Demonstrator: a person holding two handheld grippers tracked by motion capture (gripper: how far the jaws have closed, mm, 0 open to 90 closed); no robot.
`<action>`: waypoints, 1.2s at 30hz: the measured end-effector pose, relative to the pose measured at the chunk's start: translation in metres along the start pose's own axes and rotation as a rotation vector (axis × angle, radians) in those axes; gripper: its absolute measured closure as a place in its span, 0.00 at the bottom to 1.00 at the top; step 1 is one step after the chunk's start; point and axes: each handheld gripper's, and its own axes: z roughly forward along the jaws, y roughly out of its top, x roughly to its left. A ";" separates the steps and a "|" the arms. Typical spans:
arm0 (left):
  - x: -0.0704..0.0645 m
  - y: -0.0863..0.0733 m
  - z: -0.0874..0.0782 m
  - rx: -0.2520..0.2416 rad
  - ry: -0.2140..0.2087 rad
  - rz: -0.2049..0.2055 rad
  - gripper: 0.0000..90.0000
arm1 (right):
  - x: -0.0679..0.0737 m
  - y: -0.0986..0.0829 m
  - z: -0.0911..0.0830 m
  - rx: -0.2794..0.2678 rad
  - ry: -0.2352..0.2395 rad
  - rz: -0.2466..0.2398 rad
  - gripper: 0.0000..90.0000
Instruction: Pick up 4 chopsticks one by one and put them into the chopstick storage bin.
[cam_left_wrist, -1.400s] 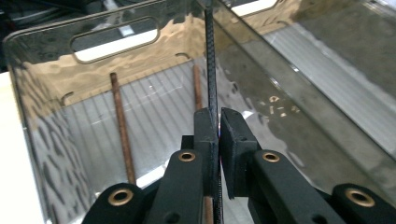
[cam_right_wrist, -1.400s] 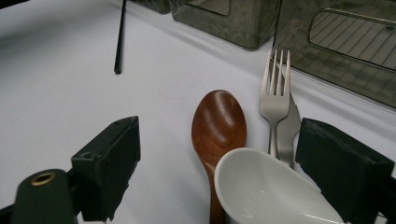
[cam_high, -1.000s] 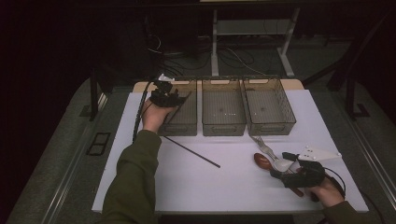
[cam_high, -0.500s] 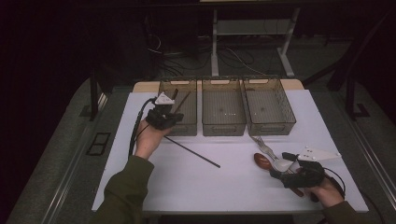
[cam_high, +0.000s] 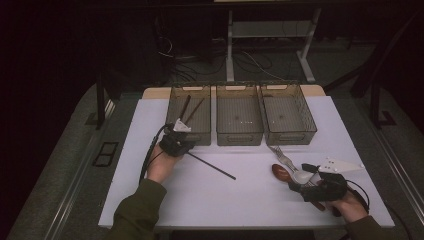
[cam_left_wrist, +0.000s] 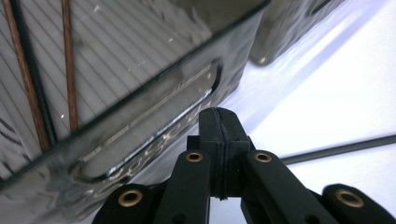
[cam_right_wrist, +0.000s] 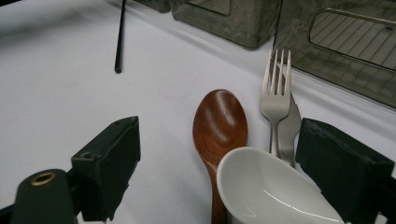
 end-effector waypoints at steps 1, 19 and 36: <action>0.001 -0.002 0.002 0.009 0.004 -0.002 0.99 | 0.000 0.000 0.000 0.001 0.001 -0.001 0.15; 0.015 -0.015 0.014 0.070 0.055 -0.027 0.99 | 0.001 0.000 0.001 0.004 0.003 -0.003 0.15; 0.019 -0.022 0.004 0.098 0.050 -0.044 0.99 | 0.000 0.000 0.000 0.002 0.002 -0.001 0.15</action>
